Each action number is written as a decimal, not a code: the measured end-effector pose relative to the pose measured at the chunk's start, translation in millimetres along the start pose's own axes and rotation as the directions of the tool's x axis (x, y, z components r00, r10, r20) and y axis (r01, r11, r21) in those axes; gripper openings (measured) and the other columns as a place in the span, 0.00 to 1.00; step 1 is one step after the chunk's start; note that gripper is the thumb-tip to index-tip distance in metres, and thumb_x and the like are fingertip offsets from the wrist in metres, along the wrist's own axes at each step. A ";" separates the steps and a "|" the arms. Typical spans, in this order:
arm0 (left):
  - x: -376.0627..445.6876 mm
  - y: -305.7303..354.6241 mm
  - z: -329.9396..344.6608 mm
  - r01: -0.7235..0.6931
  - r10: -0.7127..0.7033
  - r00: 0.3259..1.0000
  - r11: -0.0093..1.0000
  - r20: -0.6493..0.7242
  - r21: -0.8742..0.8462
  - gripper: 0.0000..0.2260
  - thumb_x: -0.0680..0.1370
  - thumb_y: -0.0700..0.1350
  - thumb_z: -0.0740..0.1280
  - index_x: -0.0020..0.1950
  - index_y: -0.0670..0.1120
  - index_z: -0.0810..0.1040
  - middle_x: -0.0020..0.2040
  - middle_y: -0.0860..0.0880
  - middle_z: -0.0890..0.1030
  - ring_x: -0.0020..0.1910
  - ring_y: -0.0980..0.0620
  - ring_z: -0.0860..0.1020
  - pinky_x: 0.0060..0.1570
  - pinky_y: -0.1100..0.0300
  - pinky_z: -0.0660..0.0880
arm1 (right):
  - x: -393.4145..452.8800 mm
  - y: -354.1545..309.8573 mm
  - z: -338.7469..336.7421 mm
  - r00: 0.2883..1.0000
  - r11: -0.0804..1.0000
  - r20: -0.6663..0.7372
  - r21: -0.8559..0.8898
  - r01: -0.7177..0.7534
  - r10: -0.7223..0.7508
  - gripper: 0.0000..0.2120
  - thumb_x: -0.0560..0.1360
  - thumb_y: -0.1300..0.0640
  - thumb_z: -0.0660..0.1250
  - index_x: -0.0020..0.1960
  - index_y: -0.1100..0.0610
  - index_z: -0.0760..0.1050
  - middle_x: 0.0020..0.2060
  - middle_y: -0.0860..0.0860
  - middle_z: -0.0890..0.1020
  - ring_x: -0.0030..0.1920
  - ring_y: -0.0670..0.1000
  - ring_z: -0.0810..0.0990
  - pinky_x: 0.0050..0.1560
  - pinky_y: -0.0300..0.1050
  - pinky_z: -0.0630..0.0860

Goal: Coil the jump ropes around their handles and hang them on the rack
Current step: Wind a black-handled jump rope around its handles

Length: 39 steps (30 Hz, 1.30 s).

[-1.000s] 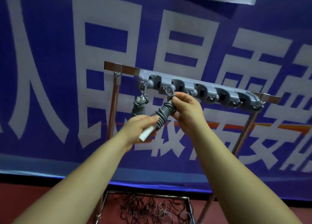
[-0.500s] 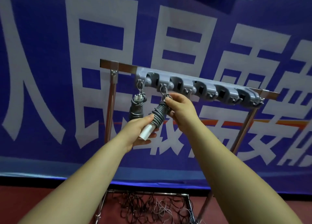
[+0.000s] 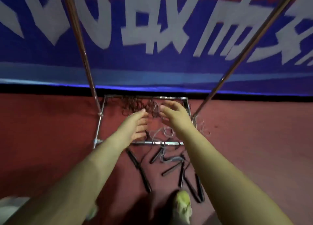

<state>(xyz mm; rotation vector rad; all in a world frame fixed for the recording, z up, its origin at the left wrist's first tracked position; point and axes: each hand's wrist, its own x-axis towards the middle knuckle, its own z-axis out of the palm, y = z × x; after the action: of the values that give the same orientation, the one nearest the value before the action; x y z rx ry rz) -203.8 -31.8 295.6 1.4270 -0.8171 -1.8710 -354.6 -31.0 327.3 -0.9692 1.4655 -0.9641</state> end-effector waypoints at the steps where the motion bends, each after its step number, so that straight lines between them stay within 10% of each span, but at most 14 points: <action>1: 10.8 -28.9 -2.7 0.057 -0.057 0.998 0.998 -0.014 -0.006 0.14 0.81 0.56 0.55 0.57 0.50 0.74 0.51 0.49 0.79 0.48 0.51 0.77 0.53 0.54 0.69 | 1.5 30.2 -4.2 0.998 0.998 0.002 -0.001 -0.066 0.066 0.11 0.77 0.60 0.67 0.59 0.56 0.72 0.48 0.51 0.79 0.46 0.49 0.78 0.47 0.44 0.76; 5: 47.9 -135.4 -19.0 0.292 -0.299 0.948 0.953 -0.106 -0.075 0.14 0.81 0.56 0.55 0.59 0.50 0.72 0.48 0.51 0.79 0.45 0.53 0.76 0.52 0.56 0.69 | 8.4 145.9 -19.5 0.946 0.944 0.025 -0.082 -0.320 0.322 0.06 0.77 0.58 0.67 0.42 0.53 0.73 0.37 0.51 0.77 0.39 0.49 0.75 0.42 0.43 0.71; 14: 126.9 -274.6 -77.9 0.588 -0.582 0.776 0.807 -0.243 -0.058 0.18 0.80 0.57 0.58 0.66 0.49 0.72 0.60 0.49 0.77 0.59 0.49 0.75 0.55 0.54 0.68 | 57.3 316.4 7.7 0.777 0.773 0.020 -0.114 -0.624 0.629 0.09 0.78 0.53 0.66 0.40 0.54 0.74 0.39 0.53 0.76 0.41 0.50 0.73 0.42 0.43 0.70; 23: 229.8 -328.0 -109.9 0.523 -0.362 0.726 0.843 -0.586 0.127 0.20 0.70 0.61 0.71 0.35 0.44 0.78 0.37 0.44 0.82 0.39 0.45 0.83 0.45 0.52 0.80 | 69.8 415.8 60.1 0.780 0.719 -0.164 -0.309 -0.622 0.604 0.09 0.71 0.50 0.74 0.38 0.53 0.77 0.29 0.45 0.78 0.34 0.48 0.77 0.34 0.38 0.71; 29: 232.1 -330.9 -107.5 0.498 -0.202 0.750 0.799 -0.630 0.336 0.17 0.71 0.54 0.73 0.35 0.41 0.79 0.37 0.40 0.83 0.40 0.43 0.82 0.35 0.58 0.68 | 73.3 420.7 64.7 0.836 0.545 -0.133 -0.701 -0.459 0.533 0.09 0.73 0.47 0.69 0.45 0.52 0.76 0.43 0.52 0.81 0.48 0.55 0.79 0.40 0.41 0.65; 34: 242.1 -320.1 -98.0 0.438 -0.087 0.724 0.824 -0.684 0.359 0.20 0.66 0.56 0.76 0.49 0.47 0.76 0.53 0.44 0.81 0.54 0.43 0.79 0.53 0.53 0.75 | 76.4 421.0 47.7 0.834 0.605 -0.269 -0.587 -0.538 0.482 0.11 0.76 0.50 0.68 0.49 0.59 0.78 0.47 0.59 0.83 0.51 0.60 0.80 0.45 0.47 0.70; 39: 252.9 -316.1 -101.5 0.513 -0.120 0.730 0.747 -0.673 0.423 0.11 0.72 0.49 0.70 0.47 0.43 0.80 0.47 0.41 0.83 0.49 0.40 0.81 0.48 0.51 0.77 | 80.7 420.5 32.7 0.840 0.662 -0.283 -0.520 -0.540 0.463 0.10 0.75 0.53 0.70 0.47 0.55 0.70 0.43 0.54 0.81 0.48 0.55 0.79 0.47 0.45 0.71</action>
<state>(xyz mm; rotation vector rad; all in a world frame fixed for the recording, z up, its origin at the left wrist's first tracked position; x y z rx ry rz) -194.5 -51.5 -121.2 2.5604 -0.8670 -1.2323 -356.7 33.9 -97.1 -0.8435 2.0638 -0.1441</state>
